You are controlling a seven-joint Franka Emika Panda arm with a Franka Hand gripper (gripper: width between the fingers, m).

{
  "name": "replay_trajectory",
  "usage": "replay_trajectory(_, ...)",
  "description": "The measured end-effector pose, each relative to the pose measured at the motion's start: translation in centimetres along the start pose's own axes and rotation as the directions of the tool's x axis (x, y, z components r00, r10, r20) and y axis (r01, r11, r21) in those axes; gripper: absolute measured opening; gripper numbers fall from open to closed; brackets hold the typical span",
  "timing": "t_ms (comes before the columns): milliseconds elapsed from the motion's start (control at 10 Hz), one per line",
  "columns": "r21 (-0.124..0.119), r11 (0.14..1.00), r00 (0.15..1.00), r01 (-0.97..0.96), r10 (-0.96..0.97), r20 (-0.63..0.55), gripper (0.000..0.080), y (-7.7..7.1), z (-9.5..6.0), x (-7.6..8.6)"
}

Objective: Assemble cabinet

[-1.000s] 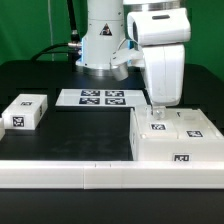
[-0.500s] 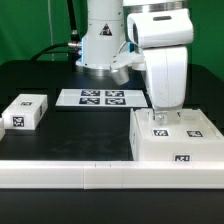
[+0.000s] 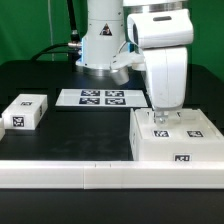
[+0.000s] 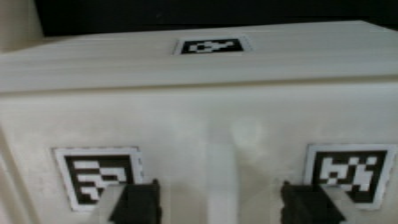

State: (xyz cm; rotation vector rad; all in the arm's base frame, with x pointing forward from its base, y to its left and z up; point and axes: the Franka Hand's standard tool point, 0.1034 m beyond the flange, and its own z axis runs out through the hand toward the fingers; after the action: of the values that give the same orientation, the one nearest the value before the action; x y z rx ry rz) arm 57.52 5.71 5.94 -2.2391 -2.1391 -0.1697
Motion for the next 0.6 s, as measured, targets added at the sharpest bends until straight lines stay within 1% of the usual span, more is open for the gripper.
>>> replay_trajectory(100,0.0,1.0,1.0,0.0,0.0,0.0,0.0599,0.0,0.0,0.0)
replay_trajectory(200,0.0,1.0,1.0,0.0,0.0,0.0,0.0599,0.0,0.0,0.0)
replay_trajectory(300,0.0,1.0,1.0,0.0,0.0,0.0,0.0749,0.0,0.0,0.0)
replay_trajectory(400,0.0,1.0,1.0,0.0,0.0,0.0,0.0784,0.0,0.01,0.0)
replay_trajectory(600,0.0,1.0,1.0,0.0,0.0,0.0,0.0797,-0.01,0.01,0.0)
